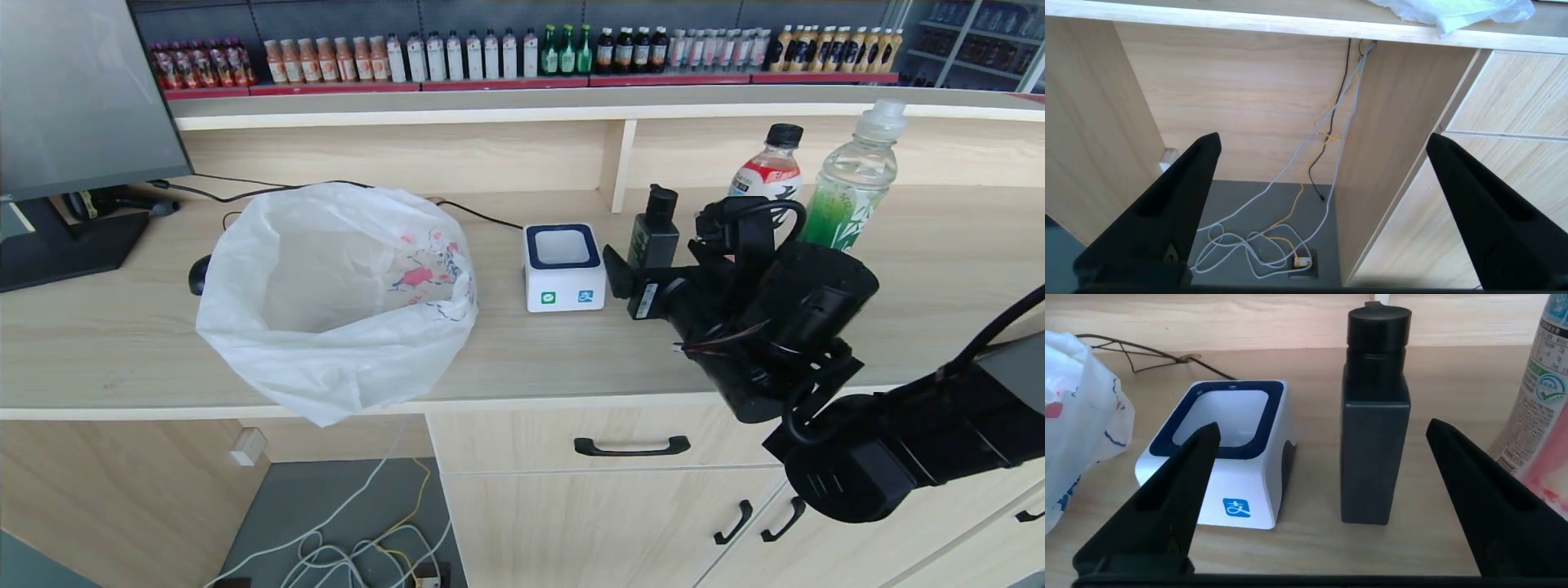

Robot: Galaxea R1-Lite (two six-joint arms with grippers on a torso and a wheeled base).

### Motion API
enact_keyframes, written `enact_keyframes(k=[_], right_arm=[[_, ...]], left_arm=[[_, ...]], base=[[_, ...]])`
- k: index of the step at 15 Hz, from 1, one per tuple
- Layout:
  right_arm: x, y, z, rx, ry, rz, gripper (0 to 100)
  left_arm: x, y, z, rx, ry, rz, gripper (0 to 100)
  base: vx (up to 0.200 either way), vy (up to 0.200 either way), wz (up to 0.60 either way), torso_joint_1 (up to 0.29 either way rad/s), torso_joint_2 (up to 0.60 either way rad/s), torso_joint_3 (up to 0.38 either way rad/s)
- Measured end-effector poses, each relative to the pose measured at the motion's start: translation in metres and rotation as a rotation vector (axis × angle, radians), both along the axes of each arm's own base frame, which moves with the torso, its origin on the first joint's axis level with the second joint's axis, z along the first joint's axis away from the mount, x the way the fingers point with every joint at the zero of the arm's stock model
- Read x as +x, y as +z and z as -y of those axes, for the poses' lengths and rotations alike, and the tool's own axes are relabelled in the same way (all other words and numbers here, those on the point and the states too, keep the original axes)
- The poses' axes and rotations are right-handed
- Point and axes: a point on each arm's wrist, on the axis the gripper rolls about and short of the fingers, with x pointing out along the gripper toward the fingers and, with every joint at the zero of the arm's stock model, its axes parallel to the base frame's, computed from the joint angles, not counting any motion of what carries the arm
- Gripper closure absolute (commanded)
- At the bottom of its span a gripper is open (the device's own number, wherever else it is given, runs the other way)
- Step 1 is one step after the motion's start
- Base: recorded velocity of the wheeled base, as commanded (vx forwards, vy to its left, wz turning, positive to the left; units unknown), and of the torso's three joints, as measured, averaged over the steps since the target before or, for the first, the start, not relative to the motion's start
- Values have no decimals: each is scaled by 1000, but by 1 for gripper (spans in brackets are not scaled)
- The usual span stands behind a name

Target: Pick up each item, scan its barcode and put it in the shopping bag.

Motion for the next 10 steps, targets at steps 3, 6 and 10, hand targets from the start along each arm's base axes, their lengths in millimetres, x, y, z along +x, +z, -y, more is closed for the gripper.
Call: enact_keyframes(k=[3,6,10], right_arm=[[7,-1,-3,15,-7,17,0],[18,-3,1,27,-33,38,0],[30,-5,12,28,-71,39,0]], left_arm=[[0,0,0,0,0,0,0],[0,0,0,0,0,0,0],[0,0,0,0,0,0,0]], base=[[0,0,0,0,0,0],[0,0,0,0,0,0],[0,0,0,0,0,0]])
